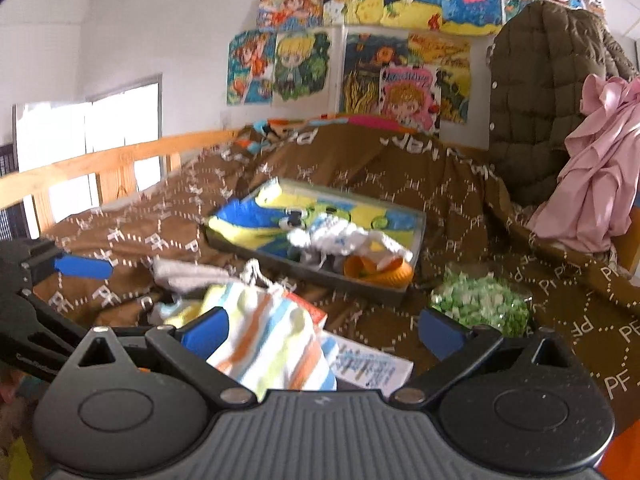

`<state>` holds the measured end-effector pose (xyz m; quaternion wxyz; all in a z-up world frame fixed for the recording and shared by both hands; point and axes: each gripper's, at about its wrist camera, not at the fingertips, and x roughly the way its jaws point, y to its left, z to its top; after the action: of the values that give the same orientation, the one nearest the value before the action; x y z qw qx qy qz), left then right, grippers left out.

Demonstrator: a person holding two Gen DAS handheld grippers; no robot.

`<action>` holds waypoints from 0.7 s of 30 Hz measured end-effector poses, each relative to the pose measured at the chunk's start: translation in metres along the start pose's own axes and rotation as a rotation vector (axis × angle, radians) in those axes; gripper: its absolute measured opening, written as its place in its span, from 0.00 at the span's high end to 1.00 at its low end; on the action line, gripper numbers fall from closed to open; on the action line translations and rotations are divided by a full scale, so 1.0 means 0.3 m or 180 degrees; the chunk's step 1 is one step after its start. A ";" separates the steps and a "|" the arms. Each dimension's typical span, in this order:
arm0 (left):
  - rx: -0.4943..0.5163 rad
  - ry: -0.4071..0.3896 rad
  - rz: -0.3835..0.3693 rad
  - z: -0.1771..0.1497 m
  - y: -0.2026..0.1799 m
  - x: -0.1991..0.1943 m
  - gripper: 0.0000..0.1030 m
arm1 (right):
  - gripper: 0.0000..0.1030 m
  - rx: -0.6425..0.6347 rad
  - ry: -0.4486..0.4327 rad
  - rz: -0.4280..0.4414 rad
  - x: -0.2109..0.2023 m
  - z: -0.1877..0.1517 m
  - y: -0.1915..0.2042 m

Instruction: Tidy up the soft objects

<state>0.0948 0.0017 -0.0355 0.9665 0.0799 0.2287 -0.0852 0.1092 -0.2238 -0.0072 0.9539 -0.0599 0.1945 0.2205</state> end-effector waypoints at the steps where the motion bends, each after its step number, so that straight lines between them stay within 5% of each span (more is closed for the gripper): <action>1: 0.0017 0.0031 -0.0024 -0.004 -0.002 0.006 0.01 | 0.00 -0.0023 0.0038 0.0007 0.006 -0.003 0.001; 21: 0.0149 0.0348 -0.0385 0.009 -0.003 0.144 0.01 | 0.00 -0.0445 0.0822 0.0278 0.086 -0.060 0.037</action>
<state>0.1338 -0.0052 -0.0529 0.9434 0.0931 0.2836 -0.1444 0.1194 -0.2070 -0.0343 0.9040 -0.1455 0.3022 0.2652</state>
